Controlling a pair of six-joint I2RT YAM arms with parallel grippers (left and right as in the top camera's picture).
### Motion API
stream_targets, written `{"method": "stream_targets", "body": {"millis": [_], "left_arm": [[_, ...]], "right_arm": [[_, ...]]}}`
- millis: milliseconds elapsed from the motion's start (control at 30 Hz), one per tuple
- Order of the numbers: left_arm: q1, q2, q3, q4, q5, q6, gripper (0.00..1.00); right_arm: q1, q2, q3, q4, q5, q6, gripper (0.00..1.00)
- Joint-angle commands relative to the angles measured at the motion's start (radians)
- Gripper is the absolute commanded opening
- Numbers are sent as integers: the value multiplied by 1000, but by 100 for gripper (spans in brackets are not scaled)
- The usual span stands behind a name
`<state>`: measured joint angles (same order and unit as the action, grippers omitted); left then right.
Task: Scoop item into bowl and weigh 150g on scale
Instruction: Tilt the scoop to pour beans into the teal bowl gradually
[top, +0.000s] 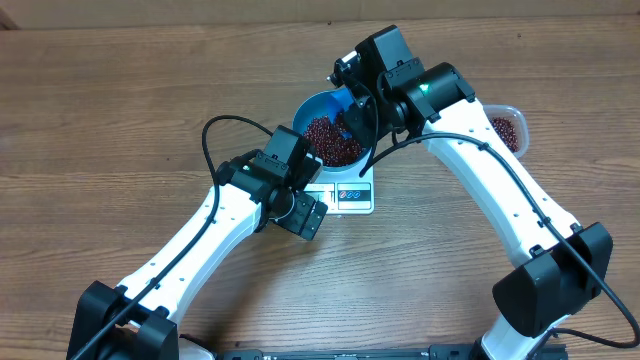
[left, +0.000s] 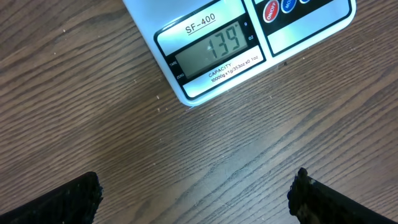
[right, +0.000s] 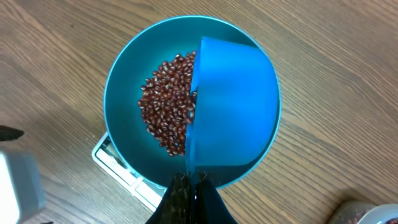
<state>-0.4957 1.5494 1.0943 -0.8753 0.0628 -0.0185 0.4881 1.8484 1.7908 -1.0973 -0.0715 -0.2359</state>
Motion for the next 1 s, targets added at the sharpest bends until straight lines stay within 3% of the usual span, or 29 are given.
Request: {"method": "stream_targets", "body": {"millis": [0, 67, 200, 533, 967], "left_arm": [[5, -18, 3, -2, -11, 19, 99], [5, -18, 3, -2, -11, 19, 100], [5, -18, 3, -2, -11, 19, 100], [5, -18, 3, -2, -11, 19, 100], [5, -18, 3, -2, -11, 19, 99]], "right_arm": [[28, -27, -4, -8, 98, -22, 4], [29, -27, -4, -8, 187, 5, 4], [37, -27, -4, -8, 24, -4, 4], [61, -27, -3, 32, 164, -1, 4], [69, -27, -3, 42, 122, -29, 4]]}}
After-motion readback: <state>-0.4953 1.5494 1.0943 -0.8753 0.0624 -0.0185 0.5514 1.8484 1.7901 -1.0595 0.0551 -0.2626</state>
